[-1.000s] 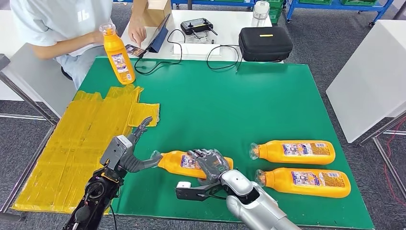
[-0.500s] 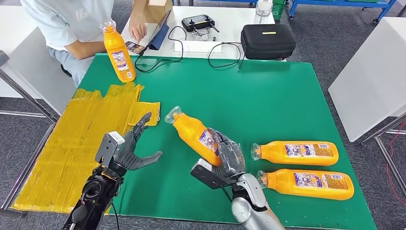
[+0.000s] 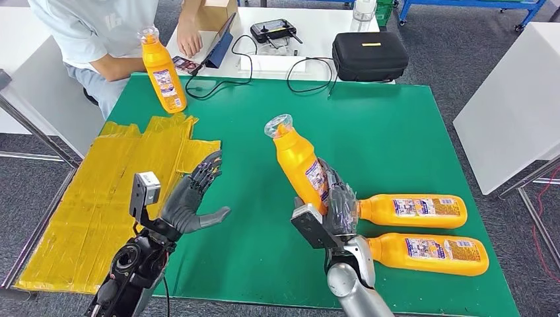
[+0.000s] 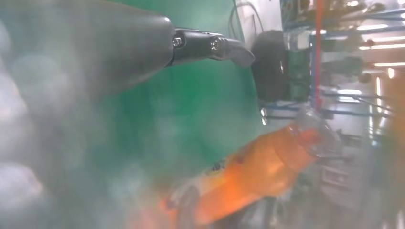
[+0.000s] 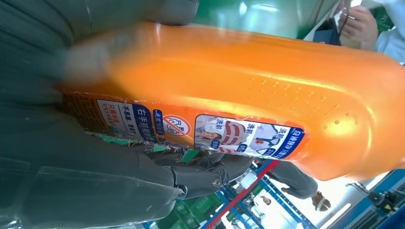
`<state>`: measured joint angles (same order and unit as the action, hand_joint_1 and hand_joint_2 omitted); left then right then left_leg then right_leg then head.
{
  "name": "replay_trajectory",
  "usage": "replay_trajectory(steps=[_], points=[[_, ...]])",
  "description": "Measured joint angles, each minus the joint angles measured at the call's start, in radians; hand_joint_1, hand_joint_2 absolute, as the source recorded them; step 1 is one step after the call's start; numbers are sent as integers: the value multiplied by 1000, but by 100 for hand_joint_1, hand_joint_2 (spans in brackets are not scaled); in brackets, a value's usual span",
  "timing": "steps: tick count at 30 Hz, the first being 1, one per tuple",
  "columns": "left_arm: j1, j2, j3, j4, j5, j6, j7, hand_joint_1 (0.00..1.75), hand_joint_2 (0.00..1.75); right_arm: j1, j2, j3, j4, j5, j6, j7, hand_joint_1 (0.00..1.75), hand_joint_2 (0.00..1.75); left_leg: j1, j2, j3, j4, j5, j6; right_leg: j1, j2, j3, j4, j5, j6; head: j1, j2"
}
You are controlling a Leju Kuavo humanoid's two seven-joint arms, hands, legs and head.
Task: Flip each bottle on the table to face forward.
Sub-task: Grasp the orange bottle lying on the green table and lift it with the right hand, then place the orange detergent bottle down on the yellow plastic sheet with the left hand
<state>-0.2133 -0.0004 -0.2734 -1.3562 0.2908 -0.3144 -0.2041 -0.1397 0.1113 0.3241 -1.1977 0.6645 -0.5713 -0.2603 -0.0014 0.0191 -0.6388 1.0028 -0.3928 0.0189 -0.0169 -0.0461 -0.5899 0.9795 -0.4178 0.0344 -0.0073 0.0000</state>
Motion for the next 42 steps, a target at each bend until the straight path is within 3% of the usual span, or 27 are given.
replay_trajectory(steps=[5, 12, 21, 41, 42], points=[[-38, 0, -44, 0, 88, 2, 66, 0, 175, -2, 20, 4, 0, -1, -4, -26, 175, 175, 0, 0, 0, 0, 0, 0, 0, 0, 0, 0, 0, 0, 0, 0], [-85, 1, -95, 11, 131, 40, 95, 0, 175, -11, 40, 36, 6, -12, -14, -57, 175, 175, 0, 0, -1, 0, 0, 0, 0, 0, 0, 0, 0, 0, 0, 0], [-144, 2, -148, 60, 181, 70, 95, 0, 175, -35, 77, 162, 49, 9, -41, -115, 175, 175, 0, 0, -1, 0, 0, 0, 0, 0, -1, 0, 0, 0, 0, 0], [-157, 7, -165, 121, 262, 77, 66, 0, 175, -121, 99, 298, 191, 34, -33, -81, 175, 175, 0, 0, -2, 0, 0, 0, 0, 0, -1, 0, 0, 0, 0, 0], [-157, 7, -163, 122, 265, 80, 62, 8, 175, -126, 99, 302, 197, 34, -33, -79, 175, 175, 0, 0, -2, 0, 0, 0, 0, 0, -1, 0, 0, 0, 0, 0]])
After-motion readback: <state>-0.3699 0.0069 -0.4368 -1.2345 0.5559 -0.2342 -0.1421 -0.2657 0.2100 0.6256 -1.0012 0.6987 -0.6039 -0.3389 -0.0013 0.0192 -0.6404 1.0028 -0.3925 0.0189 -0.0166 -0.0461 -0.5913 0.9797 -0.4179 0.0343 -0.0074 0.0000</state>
